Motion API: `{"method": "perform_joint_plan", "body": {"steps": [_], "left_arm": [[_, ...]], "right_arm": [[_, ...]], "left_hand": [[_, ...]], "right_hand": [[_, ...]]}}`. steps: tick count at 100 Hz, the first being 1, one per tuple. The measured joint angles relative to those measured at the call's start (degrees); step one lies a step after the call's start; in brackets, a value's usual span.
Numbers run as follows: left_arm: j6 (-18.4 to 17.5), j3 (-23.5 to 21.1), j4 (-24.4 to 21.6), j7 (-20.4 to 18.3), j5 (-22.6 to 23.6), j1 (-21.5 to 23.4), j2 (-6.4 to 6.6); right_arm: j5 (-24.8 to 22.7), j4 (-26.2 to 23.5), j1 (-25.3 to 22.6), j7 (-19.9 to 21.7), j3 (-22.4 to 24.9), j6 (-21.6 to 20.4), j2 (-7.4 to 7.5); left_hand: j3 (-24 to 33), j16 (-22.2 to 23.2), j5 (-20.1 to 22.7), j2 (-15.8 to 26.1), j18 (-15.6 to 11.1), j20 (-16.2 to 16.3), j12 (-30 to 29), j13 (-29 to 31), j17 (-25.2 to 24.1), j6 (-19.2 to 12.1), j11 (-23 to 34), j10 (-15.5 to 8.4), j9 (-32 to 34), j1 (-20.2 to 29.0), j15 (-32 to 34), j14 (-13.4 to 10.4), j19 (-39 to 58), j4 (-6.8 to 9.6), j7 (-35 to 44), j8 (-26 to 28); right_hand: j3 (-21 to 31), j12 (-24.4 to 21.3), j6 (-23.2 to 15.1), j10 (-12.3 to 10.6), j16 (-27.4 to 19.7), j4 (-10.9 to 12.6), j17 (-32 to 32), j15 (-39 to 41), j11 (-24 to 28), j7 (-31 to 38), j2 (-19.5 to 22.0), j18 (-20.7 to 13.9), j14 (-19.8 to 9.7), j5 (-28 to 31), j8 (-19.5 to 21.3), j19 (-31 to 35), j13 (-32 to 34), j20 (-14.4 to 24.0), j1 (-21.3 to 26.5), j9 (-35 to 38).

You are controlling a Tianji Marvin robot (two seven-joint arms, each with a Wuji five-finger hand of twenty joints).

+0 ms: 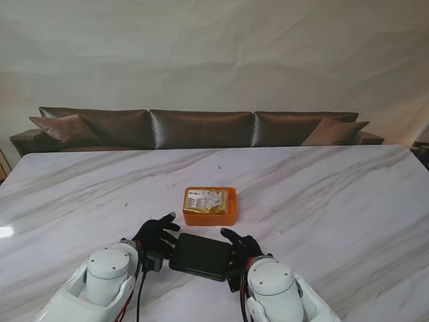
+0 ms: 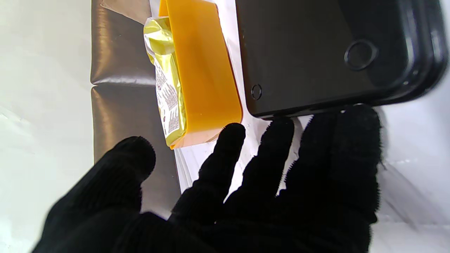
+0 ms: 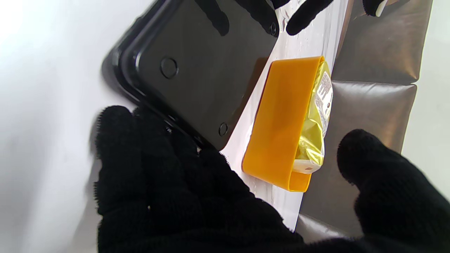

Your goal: Refill a tissue box and feed the first sheet

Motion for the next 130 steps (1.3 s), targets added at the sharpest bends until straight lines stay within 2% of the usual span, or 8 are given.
{"method": "perform_joint_plan", "body": {"steps": [17, 56, 65, 72, 73, 78, 91, 130], "left_arm": [[0.0, 0.0, -0.6, 0.0, 0.6, 0.1, 0.16], [-1.8, 0.4, 0.6, -0.6, 0.7, -1.5, 0.32], [-2.4, 0.5, 1.0, -0.6, 0.7, -1.9, 0.32], [-2.7, 0.6, 1.2, -0.8, 0.7, -2.2, 0.33], [-2.8, 0.6, 1.2, -0.8, 0.7, -2.2, 0.33], [-3.1, 0.8, 1.4, -0.9, 0.7, -2.4, 0.3], [-3.9, 0.9, 2.0, -0.9, 0.6, -2.9, 0.25], [-6.4, 1.5, 4.9, -1.5, 0.1, -4.6, 0.11]], "right_arm": [[-0.6, 0.0, 0.4, 0.1, -0.6, 0.5, 0.03], [-0.7, 0.0, 1.0, 0.2, -1.3, 1.0, 0.01], [-0.8, -0.1, 1.0, 0.2, -1.5, 1.0, 0.02], [-0.7, -0.1, 1.0, 0.2, -1.6, 1.0, 0.01], [-0.6, -0.1, 1.0, 0.2, -1.7, 1.0, 0.01], [-0.5, -0.2, 1.0, 0.2, -1.9, 1.0, -0.05], [-0.3, -0.4, 0.9, 0.2, -2.3, 0.9, -0.13], [-0.2, -0.9, 0.6, 0.4, -2.7, 0.6, -0.19]], "left_hand": [[0.0, -0.4, 0.0, 0.0, 1.7, 0.0, 0.0, 0.0, -0.2, 0.0, -0.2, 1.6, 0.0, 0.0, -3.1, 0.6, -0.1, 0.0, 0.0, 0.0], [0.0, -2.2, 0.0, 0.0, 4.2, 0.5, -0.1, -0.2, -0.6, 0.0, -0.2, 0.9, 0.0, 0.0, -5.7, 1.6, 0.1, 0.01, 0.0, 0.0], [0.0, -2.2, 0.0, 0.0, 4.2, 0.8, 0.3, -0.2, -0.6, 0.0, -0.2, 0.9, 0.0, 0.0, -5.7, 1.6, 0.5, 0.01, 0.0, 0.0], [0.0, -2.7, 0.0, 0.0, 3.8, 0.8, -0.1, -0.7, -0.4, 0.0, -0.4, 0.9, 0.0, 0.0, -6.2, 1.8, 12.5, 0.01, 0.0, 0.0], [0.0, -2.8, 0.0, 0.0, 2.2, 0.5, -0.5, -1.6, 0.0, 0.0, -1.4, 0.9, -0.1, 0.0, -7.2, 1.9, 12.5, 0.01, 0.0, 0.0], [0.0, -3.2, 0.0, 0.0, 1.1, 0.3, -0.8, -3.0, 0.1, 0.0, -2.5, 1.0, -1.6, 0.0, -9.8, 2.1, 10.9, 0.01, 0.0, 0.0], [0.0, -3.5, 0.0, 0.0, 0.8, -0.2, -1.0, -3.6, 0.2, 0.0, -2.8, 1.1, -2.1, 0.0, -12.0, 2.2, 10.2, 0.01, 0.0, 0.0], [0.0, -3.3, 0.0, 0.0, 0.5, -0.3, -1.0, -4.3, 0.3, 0.0, -2.7, 1.1, -2.1, 0.0, -12.0, 2.3, 11.6, 0.01, 0.0, 0.0]], "right_hand": [[0.0, -0.2, 0.6, 0.7, 0.0, 0.0, 0.0, -0.1, -0.1, 0.0, 0.0, 0.2, 0.3, -0.1, 0.0, 0.0, 0.0, 0.0, 0.0, 0.0], [-0.1, -1.1, 2.2, 2.3, -0.7, 0.0, 0.0, -1.4, -1.6, -0.6, 0.0, 0.8, 1.1, -0.8, -0.1, 0.0, -0.1, 0.0, 0.6, 0.0], [-0.1, -1.2, 2.6, 2.6, -0.8, 0.0, 0.0, -1.8, -2.0, -0.7, 0.0, 1.0, 1.3, -0.8, -0.1, 0.0, -0.1, 0.0, 0.6, 0.0], [-0.1, -1.3, 2.6, 2.7, -1.5, 0.0, 0.0, -1.9, -2.1, -0.7, 0.0, 1.0, 1.1, -0.8, -0.1, 0.0, -0.1, 0.0, 0.6, 0.0], [-0.1, -1.3, 2.7, 2.7, -1.7, 0.0, 0.0, -1.9, -2.1, -0.7, 0.0, 1.0, 1.1, -0.8, -0.1, 0.0, -0.1, 0.0, 0.6, 0.0], [-0.1, -1.3, 3.7, 3.2, -1.9, 0.0, 0.0, -2.5, -2.1, -0.7, 0.0, 1.0, 0.8, -0.8, -0.1, 0.0, -0.1, 0.0, 0.6, 0.0], [-0.1, -1.9, 4.6, 3.7, -2.1, 0.0, 0.0, -3.1, -2.1, -0.7, 0.0, 1.0, 0.7, -0.8, -0.1, 0.0, -0.1, 0.0, 0.6, 0.0], [-0.1, -1.9, 5.0, 4.0, -2.1, 0.0, 0.0, -3.1, -2.1, -0.8, 0.0, 1.0, 0.6, -0.8, -0.2, 0.0, 0.0, 0.0, 0.6, 0.0]]}}
